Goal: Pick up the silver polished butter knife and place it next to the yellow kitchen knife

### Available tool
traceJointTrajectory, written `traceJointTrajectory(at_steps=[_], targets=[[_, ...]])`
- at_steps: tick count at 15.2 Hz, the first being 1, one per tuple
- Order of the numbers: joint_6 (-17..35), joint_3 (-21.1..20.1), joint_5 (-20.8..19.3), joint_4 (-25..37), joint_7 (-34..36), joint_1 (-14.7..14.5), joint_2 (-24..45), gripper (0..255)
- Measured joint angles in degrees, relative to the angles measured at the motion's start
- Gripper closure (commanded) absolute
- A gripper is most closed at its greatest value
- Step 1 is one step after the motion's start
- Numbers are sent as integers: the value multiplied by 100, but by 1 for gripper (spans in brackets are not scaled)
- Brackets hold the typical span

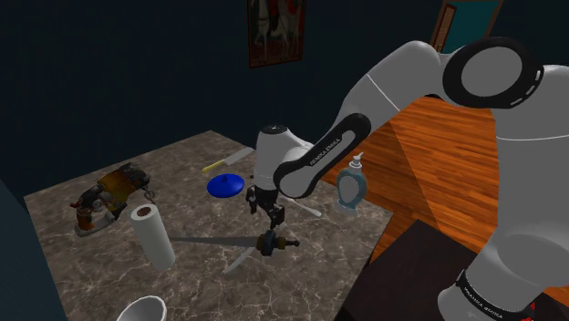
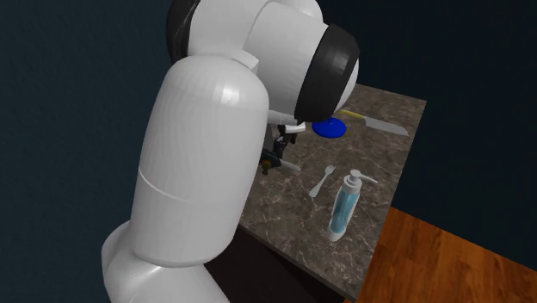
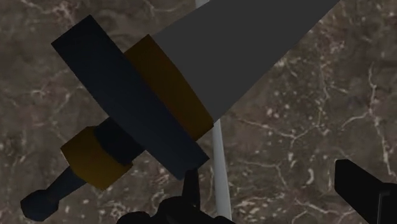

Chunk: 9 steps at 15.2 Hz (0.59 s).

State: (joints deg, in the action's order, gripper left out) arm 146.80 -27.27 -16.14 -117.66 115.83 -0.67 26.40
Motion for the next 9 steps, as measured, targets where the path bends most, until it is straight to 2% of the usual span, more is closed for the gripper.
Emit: traceJointTrajectory(at_steps=[6, 9], targets=[[74, -17, 54, -72, -163, 146, 34, 255], [36, -50, 77, -120, -28, 46, -66, 255]])
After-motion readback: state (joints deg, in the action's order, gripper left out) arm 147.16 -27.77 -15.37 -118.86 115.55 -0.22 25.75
